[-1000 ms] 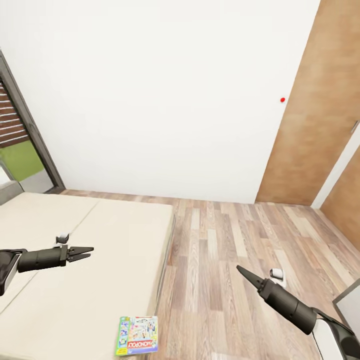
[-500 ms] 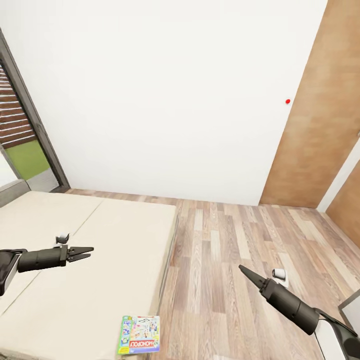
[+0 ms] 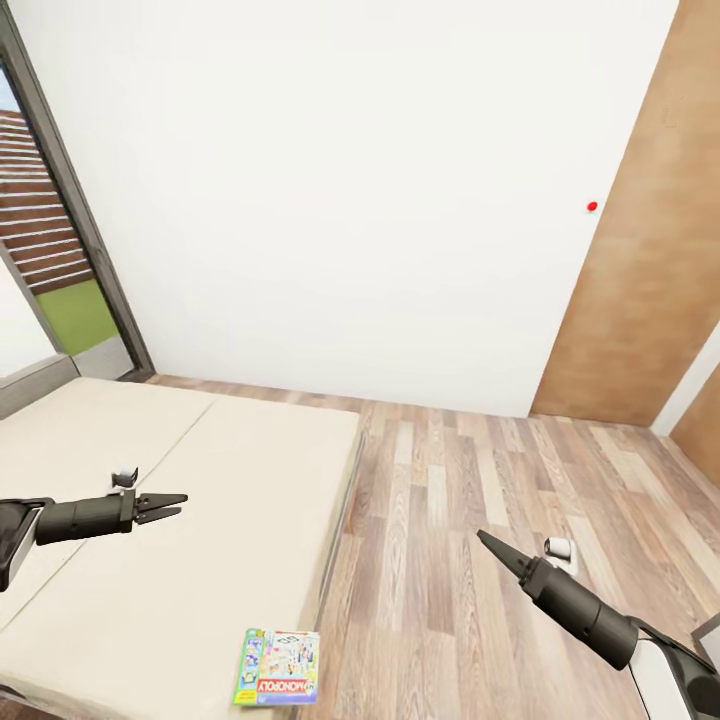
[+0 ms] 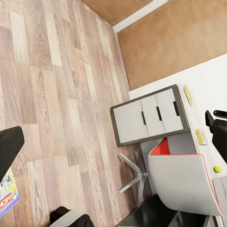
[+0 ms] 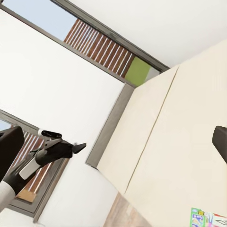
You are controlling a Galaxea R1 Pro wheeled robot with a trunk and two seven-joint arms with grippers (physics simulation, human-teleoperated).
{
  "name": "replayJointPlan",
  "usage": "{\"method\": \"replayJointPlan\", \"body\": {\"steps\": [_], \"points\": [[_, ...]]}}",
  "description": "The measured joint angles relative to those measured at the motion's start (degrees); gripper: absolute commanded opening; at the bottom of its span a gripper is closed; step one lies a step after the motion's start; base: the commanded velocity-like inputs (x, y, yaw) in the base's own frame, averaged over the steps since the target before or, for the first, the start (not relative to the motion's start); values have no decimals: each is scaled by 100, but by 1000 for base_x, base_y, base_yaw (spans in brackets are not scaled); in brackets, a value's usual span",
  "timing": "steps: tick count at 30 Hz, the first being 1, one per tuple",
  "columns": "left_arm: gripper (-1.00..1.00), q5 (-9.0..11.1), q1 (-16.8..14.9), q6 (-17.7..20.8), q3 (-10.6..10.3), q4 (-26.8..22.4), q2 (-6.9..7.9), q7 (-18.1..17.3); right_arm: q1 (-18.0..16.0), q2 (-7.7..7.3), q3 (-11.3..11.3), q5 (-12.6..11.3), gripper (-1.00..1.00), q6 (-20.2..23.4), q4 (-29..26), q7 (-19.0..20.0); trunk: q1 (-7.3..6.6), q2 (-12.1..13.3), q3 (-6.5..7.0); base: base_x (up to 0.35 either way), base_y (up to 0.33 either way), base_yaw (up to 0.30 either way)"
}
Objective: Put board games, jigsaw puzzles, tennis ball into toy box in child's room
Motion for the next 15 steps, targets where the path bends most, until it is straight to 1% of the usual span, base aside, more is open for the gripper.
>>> {"method": "replayJointPlan", "body": {"steps": [6,8,15], "points": [[100,1,2,-1,7,-1,1,0,-1,0,1,5,100,0,-5,0,-1,0,13,106,-166,190],[100,0,2,-1,5,-1,1,0,-1,0,1,7,100,0,-4,0,0,0,18,55,-84,155],[100,0,0,-1,3,0,-3,0,0,0,0,19,100,-3,1,0,0,0,22,15,-23,43]]}}
